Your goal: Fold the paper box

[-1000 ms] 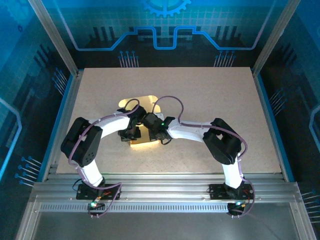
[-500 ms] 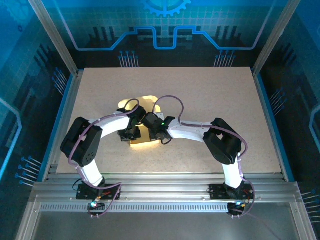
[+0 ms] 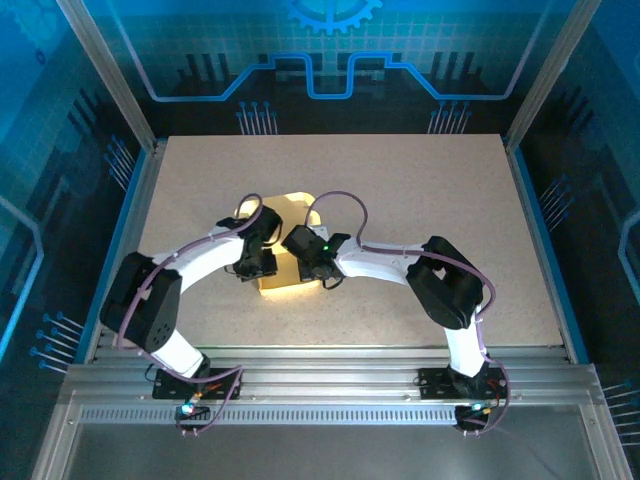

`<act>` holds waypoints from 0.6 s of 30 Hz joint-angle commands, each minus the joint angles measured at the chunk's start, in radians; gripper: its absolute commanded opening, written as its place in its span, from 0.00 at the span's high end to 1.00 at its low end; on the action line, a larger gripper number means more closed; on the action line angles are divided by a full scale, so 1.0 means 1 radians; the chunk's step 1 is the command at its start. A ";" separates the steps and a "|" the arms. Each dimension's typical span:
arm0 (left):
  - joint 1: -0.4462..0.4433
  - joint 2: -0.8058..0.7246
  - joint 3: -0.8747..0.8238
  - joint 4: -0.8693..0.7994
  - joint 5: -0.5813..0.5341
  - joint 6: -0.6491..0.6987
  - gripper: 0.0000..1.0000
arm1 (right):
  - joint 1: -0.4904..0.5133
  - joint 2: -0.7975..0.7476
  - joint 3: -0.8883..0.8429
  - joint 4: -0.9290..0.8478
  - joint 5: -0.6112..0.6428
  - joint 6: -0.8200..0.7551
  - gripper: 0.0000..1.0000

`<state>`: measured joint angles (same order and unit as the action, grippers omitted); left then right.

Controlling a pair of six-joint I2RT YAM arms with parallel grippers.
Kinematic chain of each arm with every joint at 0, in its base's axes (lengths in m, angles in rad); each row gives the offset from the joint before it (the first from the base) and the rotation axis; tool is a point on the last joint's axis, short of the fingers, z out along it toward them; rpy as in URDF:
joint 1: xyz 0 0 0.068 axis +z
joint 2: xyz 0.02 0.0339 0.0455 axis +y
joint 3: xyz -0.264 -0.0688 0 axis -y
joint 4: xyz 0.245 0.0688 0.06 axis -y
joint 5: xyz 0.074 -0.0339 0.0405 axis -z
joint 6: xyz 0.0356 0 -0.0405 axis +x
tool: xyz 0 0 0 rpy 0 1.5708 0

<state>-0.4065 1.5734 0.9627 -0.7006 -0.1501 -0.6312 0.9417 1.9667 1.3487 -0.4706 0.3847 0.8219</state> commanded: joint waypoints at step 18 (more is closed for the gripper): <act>0.071 -0.055 -0.081 0.061 0.086 0.006 0.64 | 0.005 -0.022 0.053 -0.048 0.036 -0.022 0.61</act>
<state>-0.3470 1.5238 0.8829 -0.6449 -0.0845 -0.6289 0.9417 1.9671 1.3716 -0.4835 0.3893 0.8082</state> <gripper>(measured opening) 0.355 0.372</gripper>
